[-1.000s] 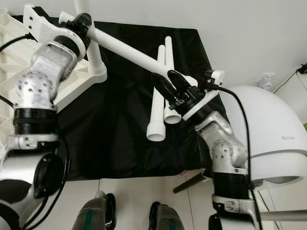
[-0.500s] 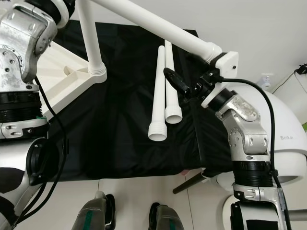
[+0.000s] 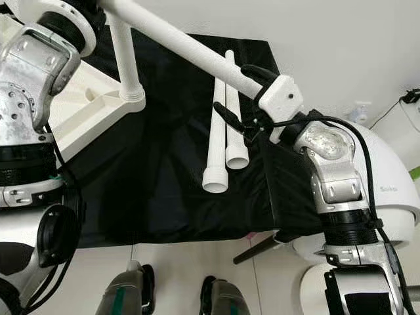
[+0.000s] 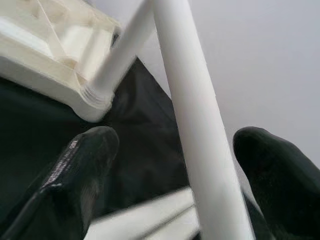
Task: Building children table
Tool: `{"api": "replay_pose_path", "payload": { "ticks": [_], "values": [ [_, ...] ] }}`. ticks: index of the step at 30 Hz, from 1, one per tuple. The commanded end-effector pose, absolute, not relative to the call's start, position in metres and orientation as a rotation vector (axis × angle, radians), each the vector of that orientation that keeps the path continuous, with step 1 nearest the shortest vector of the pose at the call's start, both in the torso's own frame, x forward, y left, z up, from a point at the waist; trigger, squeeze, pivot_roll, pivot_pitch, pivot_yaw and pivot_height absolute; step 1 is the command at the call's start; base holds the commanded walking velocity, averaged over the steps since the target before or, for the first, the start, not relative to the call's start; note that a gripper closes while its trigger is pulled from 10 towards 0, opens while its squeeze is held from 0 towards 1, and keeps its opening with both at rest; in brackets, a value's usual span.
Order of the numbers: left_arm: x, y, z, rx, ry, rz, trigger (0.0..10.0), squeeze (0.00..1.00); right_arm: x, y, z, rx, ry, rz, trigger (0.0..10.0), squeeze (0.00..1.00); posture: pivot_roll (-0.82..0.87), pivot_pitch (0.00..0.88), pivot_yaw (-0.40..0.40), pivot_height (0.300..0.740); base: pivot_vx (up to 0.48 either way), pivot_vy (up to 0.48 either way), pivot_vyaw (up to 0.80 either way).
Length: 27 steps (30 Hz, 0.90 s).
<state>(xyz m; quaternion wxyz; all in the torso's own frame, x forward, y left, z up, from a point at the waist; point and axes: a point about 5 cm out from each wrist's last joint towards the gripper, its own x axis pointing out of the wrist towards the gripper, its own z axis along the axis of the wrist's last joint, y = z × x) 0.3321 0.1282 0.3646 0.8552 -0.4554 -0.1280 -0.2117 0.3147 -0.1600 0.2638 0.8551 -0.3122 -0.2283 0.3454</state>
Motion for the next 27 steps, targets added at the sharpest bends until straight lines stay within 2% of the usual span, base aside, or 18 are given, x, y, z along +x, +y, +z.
{"api": "replay_pose_path", "payload": {
  "ticks": [1,10,24,25,26,27],
  "values": [
    [0.318,0.115,0.375,-0.916,-0.376,-0.660,10.0,0.00,0.322,-0.165,0.265,-0.753,-0.472,0.662,10.0,0.00,0.06,0.139,-0.083,0.740,0.000,0.000,0.00],
    [0.311,0.106,0.377,-0.913,-0.387,-0.678,10.0,0.00,0.342,-0.166,0.264,-0.889,-0.426,0.532,10.0,0.00,0.07,0.145,-0.087,0.740,0.000,0.000,0.00],
    [0.307,0.102,0.377,-0.912,-0.397,-0.675,10.0,0.00,0.363,-0.174,0.267,-0.952,-0.383,0.367,9.8,0.00,0.07,0.149,-0.096,0.740,0.000,0.000,0.00],
    [0.307,0.102,0.376,-0.911,-0.395,-0.674,10.0,0.00,0.364,-0.175,0.266,-0.959,-0.380,0.361,7.9,0.00,0.07,0.149,-0.096,0.740,0.000,0.000,0.00],
    [0.307,0.102,0.376,-0.911,-0.395,-0.673,10.0,0.00,0.364,-0.175,0.265,-0.954,-0.369,0.365,2.2,0.00,0.07,0.150,-0.097,0.740,0.000,0.000,0.00],
    [0.307,0.102,0.376,-0.911,-0.395,-0.673,10.0,0.00,0.364,-0.175,0.265,-0.954,-0.369,0.365,2.2,0.00,0.07,0.150,-0.097,0.740,0.000,0.000,0.00]
  ]
}}
